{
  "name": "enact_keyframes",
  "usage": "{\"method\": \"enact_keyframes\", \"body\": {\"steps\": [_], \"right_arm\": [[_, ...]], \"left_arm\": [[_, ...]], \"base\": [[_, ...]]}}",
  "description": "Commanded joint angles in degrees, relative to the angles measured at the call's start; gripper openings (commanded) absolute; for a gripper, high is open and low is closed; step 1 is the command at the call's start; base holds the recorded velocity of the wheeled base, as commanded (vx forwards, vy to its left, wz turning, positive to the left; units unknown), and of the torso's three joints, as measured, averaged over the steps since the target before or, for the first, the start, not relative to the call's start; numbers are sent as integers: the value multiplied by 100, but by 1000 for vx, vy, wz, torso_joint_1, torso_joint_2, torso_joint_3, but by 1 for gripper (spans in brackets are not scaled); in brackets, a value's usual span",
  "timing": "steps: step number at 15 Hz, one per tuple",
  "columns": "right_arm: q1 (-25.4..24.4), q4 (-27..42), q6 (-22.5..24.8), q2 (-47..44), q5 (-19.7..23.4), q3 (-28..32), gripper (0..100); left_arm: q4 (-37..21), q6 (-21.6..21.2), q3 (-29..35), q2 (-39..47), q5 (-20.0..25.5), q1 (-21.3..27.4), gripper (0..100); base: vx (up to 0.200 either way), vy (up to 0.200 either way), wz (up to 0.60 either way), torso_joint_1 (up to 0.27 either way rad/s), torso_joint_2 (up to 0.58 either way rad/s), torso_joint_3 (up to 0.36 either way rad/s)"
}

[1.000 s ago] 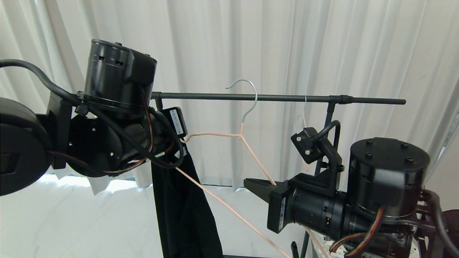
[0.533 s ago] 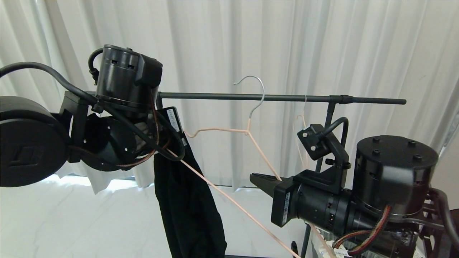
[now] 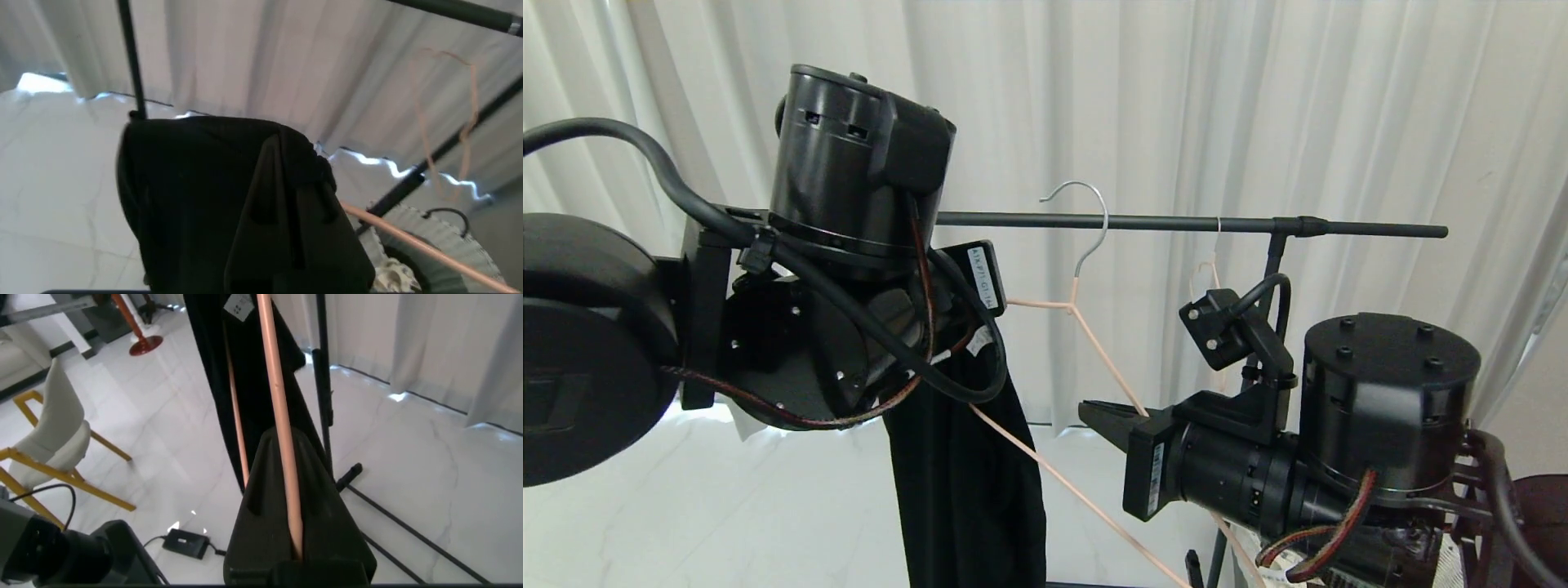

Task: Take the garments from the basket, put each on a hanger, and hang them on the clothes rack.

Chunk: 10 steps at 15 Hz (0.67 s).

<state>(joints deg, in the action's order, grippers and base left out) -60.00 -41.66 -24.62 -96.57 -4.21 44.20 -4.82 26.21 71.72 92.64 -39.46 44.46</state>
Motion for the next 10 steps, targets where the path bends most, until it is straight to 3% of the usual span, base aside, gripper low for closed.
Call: {"method": "enact_keyframes", "body": {"steps": [1, 6, 10], "right_arm": [[-3, 0, 2, -107, 16, 80, 0], [-99, 0, 2, -485, 34, 572, 0], [-55, -9, -16, -538, -19, 563, 0]], "left_arm": [[-11, -28, 44, -18, 26, 239, 0], [-11, -125, 317, 0, 378, 696, 0], [-2, -169, 194, -35, 545, 687, 0]], "base": [[0, 0, 0, 0, 0, 0], [0, 0, 0, 0, 0, 0], [0, 0, 0, 0, 0, 0]]}}
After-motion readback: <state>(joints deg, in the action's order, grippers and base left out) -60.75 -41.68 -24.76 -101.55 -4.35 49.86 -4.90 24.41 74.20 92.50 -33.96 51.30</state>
